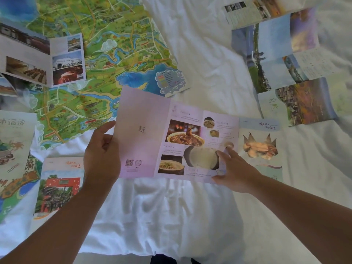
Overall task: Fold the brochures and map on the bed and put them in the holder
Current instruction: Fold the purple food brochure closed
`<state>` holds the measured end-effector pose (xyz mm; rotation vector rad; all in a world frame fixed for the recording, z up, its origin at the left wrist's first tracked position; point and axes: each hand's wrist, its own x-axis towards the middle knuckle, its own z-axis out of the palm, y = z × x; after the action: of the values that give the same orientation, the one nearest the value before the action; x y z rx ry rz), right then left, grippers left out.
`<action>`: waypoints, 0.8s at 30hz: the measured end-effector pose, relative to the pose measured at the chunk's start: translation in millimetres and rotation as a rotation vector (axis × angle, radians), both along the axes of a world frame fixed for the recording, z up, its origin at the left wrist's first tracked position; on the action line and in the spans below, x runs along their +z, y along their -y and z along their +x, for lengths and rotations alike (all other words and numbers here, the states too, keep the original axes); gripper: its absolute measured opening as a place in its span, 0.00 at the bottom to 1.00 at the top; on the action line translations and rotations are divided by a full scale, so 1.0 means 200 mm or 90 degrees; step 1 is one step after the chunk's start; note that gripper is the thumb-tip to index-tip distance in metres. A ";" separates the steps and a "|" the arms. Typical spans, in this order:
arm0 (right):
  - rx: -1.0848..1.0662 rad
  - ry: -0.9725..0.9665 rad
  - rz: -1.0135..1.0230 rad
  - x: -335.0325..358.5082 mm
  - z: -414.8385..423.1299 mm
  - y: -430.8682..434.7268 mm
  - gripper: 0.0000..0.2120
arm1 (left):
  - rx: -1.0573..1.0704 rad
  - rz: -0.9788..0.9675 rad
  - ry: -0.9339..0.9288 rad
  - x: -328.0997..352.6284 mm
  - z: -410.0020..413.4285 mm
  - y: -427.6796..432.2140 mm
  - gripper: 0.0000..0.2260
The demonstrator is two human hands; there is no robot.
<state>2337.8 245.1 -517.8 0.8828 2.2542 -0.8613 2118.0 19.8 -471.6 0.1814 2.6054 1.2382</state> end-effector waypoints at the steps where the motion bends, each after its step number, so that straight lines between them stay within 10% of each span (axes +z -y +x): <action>1: -0.001 -0.004 -0.002 0.00 0.00 -0.01 0.40 | 0.004 0.014 -0.001 0.02 0.00 -0.01 0.21; 24: -0.048 -0.019 -0.023 0.02 0.10 -0.07 0.41 | -0.073 -0.021 0.028 0.15 0.03 -0.29 0.18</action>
<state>2357.7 259.9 -513.5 0.9505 2.2349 -0.9521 2123.5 77.7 -442.4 0.2896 2.5379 1.1457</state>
